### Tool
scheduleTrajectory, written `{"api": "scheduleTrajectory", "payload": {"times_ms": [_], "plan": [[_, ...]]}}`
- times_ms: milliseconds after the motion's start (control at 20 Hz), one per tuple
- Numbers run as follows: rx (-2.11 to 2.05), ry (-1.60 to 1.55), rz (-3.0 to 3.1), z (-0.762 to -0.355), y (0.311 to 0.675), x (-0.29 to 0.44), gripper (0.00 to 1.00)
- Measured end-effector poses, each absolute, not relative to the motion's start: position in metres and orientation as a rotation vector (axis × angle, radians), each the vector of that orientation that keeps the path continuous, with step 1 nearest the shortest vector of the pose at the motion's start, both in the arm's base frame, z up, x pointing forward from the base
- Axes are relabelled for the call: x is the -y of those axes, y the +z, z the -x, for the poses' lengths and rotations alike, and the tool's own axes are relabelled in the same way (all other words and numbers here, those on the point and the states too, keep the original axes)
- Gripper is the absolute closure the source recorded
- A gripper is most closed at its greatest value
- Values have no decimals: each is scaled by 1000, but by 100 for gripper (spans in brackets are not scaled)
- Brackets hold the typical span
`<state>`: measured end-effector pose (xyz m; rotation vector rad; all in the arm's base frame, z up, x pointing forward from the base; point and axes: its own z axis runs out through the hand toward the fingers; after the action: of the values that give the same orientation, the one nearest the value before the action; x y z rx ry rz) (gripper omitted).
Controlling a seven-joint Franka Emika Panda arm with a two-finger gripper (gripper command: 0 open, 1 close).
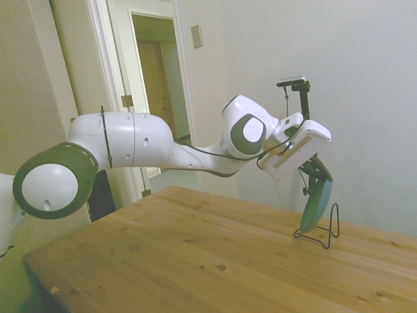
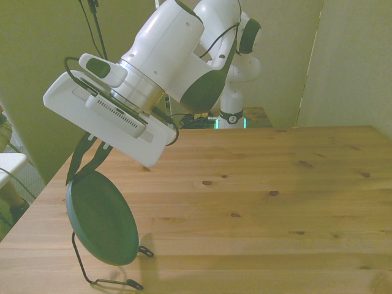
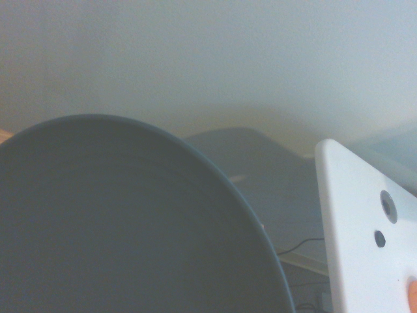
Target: Load the plate
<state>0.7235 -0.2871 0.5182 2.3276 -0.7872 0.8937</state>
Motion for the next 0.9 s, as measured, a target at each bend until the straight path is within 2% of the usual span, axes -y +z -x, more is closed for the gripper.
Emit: {"api": "scheduleTrajectory", "payload": {"times_ms": [900], "plan": [[727, 911, -2278, -747, 507, 279, 100]]}}
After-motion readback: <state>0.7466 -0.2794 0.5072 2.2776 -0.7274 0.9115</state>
